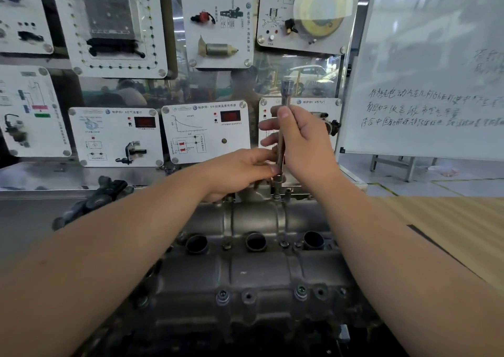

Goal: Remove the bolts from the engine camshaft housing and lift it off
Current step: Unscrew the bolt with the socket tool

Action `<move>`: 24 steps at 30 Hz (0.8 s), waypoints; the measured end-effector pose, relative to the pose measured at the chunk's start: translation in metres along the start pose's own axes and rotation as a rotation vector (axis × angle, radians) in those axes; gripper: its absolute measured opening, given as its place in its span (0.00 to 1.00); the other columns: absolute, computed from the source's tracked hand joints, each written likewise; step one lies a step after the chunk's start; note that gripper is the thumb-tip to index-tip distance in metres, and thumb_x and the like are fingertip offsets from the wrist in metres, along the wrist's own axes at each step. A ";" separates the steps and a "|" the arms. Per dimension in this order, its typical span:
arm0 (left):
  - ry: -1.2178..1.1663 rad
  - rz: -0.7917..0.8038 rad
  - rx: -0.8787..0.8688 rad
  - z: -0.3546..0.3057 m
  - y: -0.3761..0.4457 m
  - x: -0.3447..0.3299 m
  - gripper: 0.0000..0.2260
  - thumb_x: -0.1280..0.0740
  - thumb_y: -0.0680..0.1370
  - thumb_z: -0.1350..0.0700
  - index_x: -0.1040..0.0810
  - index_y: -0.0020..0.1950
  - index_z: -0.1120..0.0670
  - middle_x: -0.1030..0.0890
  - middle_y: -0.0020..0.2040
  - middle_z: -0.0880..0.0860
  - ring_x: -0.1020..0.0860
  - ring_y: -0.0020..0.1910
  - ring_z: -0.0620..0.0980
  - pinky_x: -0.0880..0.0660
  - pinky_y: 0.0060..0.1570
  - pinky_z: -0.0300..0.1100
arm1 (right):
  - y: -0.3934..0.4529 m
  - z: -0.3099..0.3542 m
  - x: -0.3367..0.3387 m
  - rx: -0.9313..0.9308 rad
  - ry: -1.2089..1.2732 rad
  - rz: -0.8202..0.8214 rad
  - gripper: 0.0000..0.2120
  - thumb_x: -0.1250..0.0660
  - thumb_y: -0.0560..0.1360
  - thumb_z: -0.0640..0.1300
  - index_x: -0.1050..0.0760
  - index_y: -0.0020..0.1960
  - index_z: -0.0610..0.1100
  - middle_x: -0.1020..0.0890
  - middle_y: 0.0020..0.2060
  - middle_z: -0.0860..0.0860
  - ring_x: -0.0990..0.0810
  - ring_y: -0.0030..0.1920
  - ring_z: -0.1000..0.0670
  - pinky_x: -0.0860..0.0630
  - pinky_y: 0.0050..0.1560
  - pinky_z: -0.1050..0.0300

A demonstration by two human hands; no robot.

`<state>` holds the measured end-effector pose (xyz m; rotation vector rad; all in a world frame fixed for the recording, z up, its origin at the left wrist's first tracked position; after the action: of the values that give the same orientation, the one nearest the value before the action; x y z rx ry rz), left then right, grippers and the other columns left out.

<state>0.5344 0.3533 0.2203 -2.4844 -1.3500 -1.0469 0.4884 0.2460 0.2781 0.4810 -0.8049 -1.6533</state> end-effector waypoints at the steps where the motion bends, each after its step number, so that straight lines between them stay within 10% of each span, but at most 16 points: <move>1: 0.014 0.021 0.001 0.001 0.000 0.000 0.08 0.36 0.84 0.56 0.20 0.61 0.47 0.17 0.59 0.42 0.22 0.60 0.35 0.29 0.56 0.28 | -0.001 0.001 -0.001 0.011 -0.005 0.004 0.11 0.43 0.85 0.46 0.24 0.49 0.51 0.15 0.43 0.51 0.16 0.36 0.52 0.18 0.37 0.52; 8: 0.260 0.021 -0.090 -0.010 0.003 -0.002 0.15 0.36 0.83 0.46 0.23 0.68 0.49 0.18 0.62 0.54 0.21 0.63 0.56 0.28 0.67 0.59 | -0.004 0.000 0.003 0.084 -0.114 -0.083 0.07 0.34 0.80 0.48 0.31 0.54 0.57 0.15 0.42 0.55 0.16 0.39 0.56 0.19 0.40 0.60; 15: 0.289 0.009 -0.099 -0.012 -0.002 -0.003 0.16 0.37 0.84 0.46 0.24 0.68 0.52 0.18 0.61 0.52 0.21 0.62 0.53 0.28 0.66 0.57 | -0.004 0.000 0.002 0.088 -0.225 -0.099 0.08 0.39 0.83 0.46 0.22 0.50 0.47 0.17 0.40 0.57 0.18 0.39 0.59 0.25 0.39 0.68; 24: 0.324 0.040 -0.158 -0.018 0.001 -0.007 0.09 0.39 0.80 0.40 0.24 0.57 0.41 0.17 0.54 0.45 0.19 0.55 0.50 0.25 0.62 0.57 | -0.006 -0.005 0.005 0.053 -0.185 -0.150 0.07 0.33 0.79 0.53 0.27 0.55 0.53 0.16 0.40 0.55 0.17 0.41 0.55 0.19 0.44 0.53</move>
<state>0.5239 0.3403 0.2293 -2.2982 -1.1560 -1.5201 0.4869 0.2398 0.2709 0.4389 -0.9705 -1.8385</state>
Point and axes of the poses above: each hand's wrist, its own y-axis towards the middle knuckle, its own x-axis out of the back of the hand, z = x × y, the point moved 8 cm from there along y, towards the middle knuckle
